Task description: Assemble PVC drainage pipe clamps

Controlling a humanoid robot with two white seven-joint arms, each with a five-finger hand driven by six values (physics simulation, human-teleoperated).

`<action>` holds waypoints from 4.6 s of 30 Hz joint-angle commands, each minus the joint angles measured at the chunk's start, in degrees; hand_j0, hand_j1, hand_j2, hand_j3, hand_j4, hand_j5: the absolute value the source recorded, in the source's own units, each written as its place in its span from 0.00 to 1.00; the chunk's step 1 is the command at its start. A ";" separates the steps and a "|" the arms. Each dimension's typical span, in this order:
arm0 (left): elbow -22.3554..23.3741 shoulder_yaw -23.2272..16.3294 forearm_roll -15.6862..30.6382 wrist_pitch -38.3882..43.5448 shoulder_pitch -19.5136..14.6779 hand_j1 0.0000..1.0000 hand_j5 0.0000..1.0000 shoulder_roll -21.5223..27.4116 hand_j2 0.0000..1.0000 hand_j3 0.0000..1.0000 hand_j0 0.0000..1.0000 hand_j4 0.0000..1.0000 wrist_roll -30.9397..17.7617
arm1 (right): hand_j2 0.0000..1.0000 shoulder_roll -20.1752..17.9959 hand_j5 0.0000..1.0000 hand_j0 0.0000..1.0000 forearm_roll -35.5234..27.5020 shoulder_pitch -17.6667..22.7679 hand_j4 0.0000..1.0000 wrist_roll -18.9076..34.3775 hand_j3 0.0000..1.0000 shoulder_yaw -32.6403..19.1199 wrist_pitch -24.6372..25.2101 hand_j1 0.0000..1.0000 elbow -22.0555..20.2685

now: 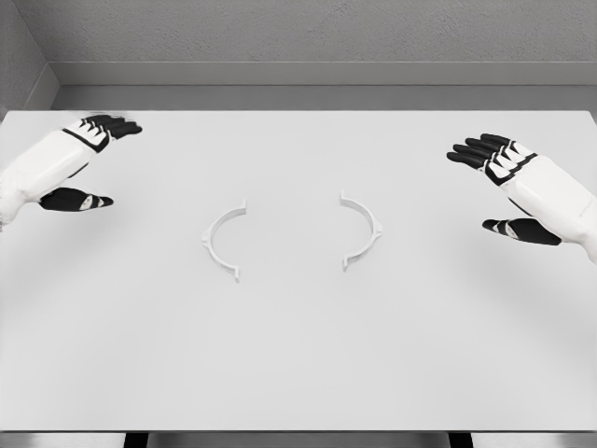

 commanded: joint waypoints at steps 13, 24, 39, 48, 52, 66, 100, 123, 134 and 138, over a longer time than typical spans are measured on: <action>-0.63 -5.30 -1.02 -0.06 0.97 1.00 1.00 -2.45 1.00 1.00 1.00 1.00 0.03 | 1.00 11.64 1.00 1.00 13.95 -18.54 1.00 9.99 1.00 15.72 0.05 1.00 14.10; -0.71 -8.73 -0.85 -0.06 -0.61 1.00 1.00 -5.96 1.00 1.00 1.00 1.00 0.03 | 1.00 16.13 1.00 1.00 15.53 -23.99 1.00 14.30 1.00 18.53 0.05 1.00 24.30; 2.54 -11.19 -1.11 -0.06 -2.81 1.00 1.00 -6.23 1.00 1.00 1.00 1.00 0.03 | 1.00 18.32 1.00 1.00 15.71 -25.31 1.00 14.48 1.00 19.23 0.05 1.00 24.92; 5.88 -11.19 -1.11 -0.06 -4.04 1.00 1.00 -8.42 1.00 1.00 1.00 1.00 0.03 | 1.00 19.55 1.00 1.00 16.76 -26.10 1.00 15.62 1.00 19.23 0.05 1.00 26.76; 5.97 -11.19 -1.11 -0.06 -4.04 1.00 1.00 -8.69 1.00 1.00 1.00 1.00 0.03 | 1.00 19.55 1.00 1.00 16.85 -26.37 1.00 15.62 1.00 19.23 0.05 1.00 27.99; 5.97 -11.19 -1.55 -0.06 -3.95 1.00 1.00 -12.12 1.00 1.00 1.00 1.00 0.03 | 1.00 21.22 1.00 1.00 17.38 -26.81 1.00 15.71 1.00 20.03 0.05 1.00 27.20; 5.53 -10.48 -3.48 -0.06 -3.78 1.00 1.00 -14.40 1.00 1.00 1.00 1.00 0.03 | 1.00 26.50 1.00 1.00 17.73 -29.36 1.00 18.17 1.00 23.98 0.05 1.00 27.20; 9.04 -11.28 -3.57 -0.06 -6.59 1.00 1.00 -16.77 1.00 1.00 1.00 1.00 0.03 | 1.00 17.53 1.00 1.00 13.43 -15.91 1.00 18.00 1.00 4.83 0.05 1.00 4.44; 9.13 -12.07 -3.57 -0.06 -6.59 1.00 1.00 -17.65 1.00 1.00 1.00 1.00 0.03 | 1.00 13.40 1.00 1.00 8.59 -7.65 1.00 18.35 1.00 -8.45 0.05 1.00 5.93; 9.13 -12.42 -3.57 -0.06 -6.59 1.00 1.00 -18.27 1.00 1.00 1.00 1.00 0.03 | 1.00 13.40 1.00 1.00 8.50 -7.65 1.00 18.35 1.00 -9.51 0.05 1.00 8.92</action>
